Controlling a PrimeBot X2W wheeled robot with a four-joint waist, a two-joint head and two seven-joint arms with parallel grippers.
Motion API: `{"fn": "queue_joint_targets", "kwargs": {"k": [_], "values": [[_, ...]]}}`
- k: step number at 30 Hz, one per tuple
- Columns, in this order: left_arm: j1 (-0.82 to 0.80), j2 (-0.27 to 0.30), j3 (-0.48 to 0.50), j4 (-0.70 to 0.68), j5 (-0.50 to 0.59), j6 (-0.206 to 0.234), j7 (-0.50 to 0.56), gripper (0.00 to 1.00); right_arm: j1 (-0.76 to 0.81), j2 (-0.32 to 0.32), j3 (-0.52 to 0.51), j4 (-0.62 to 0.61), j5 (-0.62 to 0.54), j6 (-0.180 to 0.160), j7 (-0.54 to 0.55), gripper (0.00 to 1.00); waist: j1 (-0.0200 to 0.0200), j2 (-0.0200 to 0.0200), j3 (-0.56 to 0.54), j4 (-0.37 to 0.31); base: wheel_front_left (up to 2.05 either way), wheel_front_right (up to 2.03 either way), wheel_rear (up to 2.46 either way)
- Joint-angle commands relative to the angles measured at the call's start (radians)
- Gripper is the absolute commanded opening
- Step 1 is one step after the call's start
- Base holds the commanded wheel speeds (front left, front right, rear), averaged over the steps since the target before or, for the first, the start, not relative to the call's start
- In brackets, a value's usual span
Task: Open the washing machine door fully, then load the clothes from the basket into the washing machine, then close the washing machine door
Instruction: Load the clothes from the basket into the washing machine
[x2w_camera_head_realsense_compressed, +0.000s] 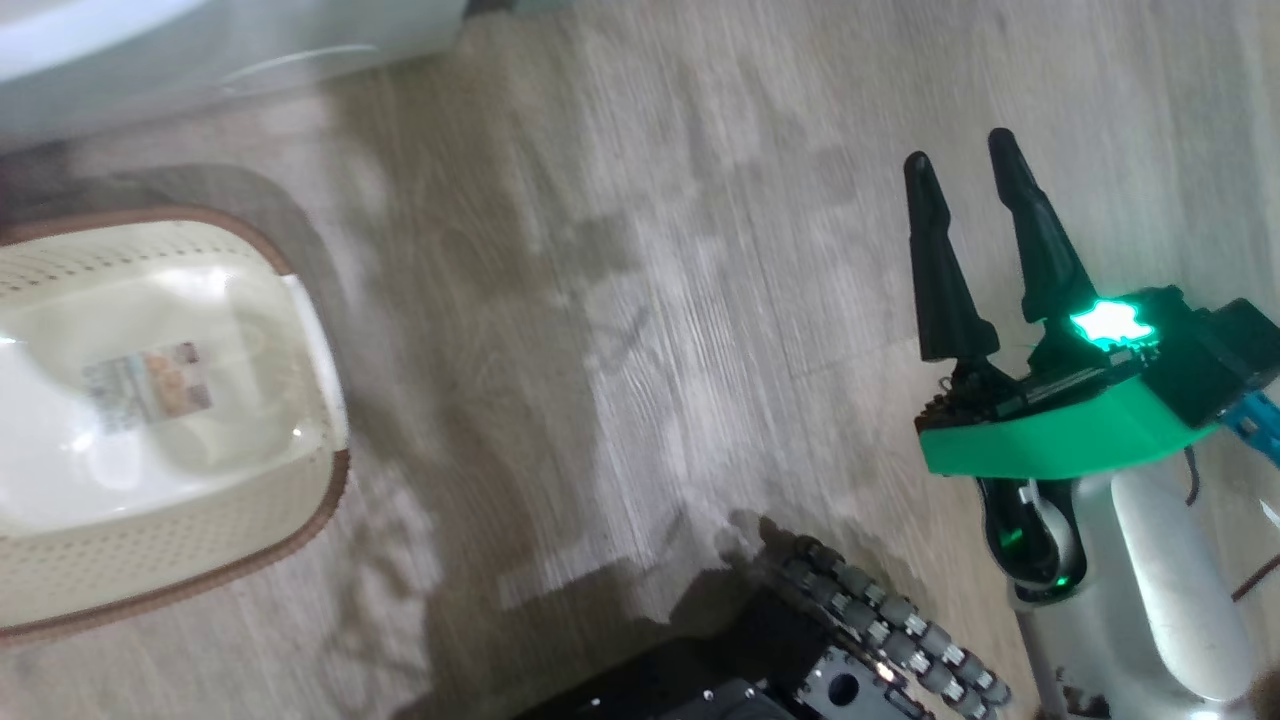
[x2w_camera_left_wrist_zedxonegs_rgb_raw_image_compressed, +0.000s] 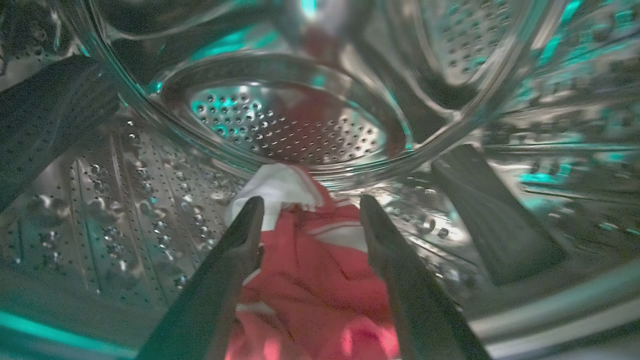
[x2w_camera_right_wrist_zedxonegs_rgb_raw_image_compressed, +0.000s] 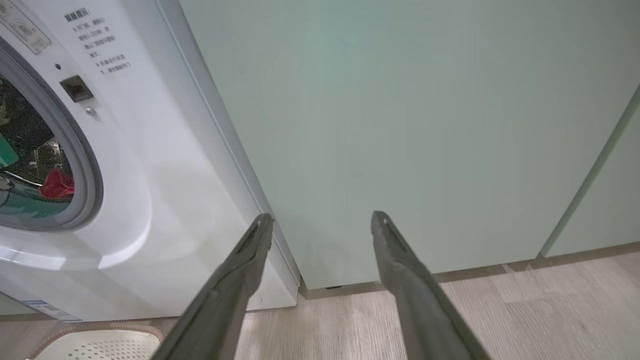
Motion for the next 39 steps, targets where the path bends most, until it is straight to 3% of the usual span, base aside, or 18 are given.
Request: {"fn": "queue_joint_targets", "kwargs": {"k": [1,12,19,25,39], "values": [[0.048,0.036,0.034,-0.067,-0.011,0.016,-0.031,1.00,0.038,-0.006,0.006,-0.025,-0.011,0.000,-0.009,1.00,0.0001,-0.0001,-0.035,0.029,0.00,0.00,0.00],[0.617,-0.079,0.102,-0.594,-0.063,0.175,-0.156,1.00,0.077,-0.006,-0.046,-0.006,-0.089,0.000,-0.009,1.00,0.0001,-0.0001,-0.157,0.135,0.00,0.00,0.00],[0.908,-0.165,0.065,-0.849,-0.020,0.263,-0.169,1.00,0.084,-0.006,-0.071,0.028,-0.128,0.000,-0.006,1.00,0.0001,-0.0001,-0.228,0.192,0.00,0.00,0.00],[1.045,-0.212,0.025,-0.918,0.008,0.293,-0.172,1.00,0.085,-0.006,-0.086,0.056,-0.155,0.000,0.017,1.00,0.0001,-0.0001,-0.285,0.227,0.00,0.00,0.00],[1.142,-0.269,-0.010,-0.890,0.033,0.295,-0.174,1.00,0.129,-0.006,-0.089,0.075,-0.178,0.000,0.061,1.00,0.0001,-0.0001,-0.363,0.259,0.00,0.00,0.00]]}}
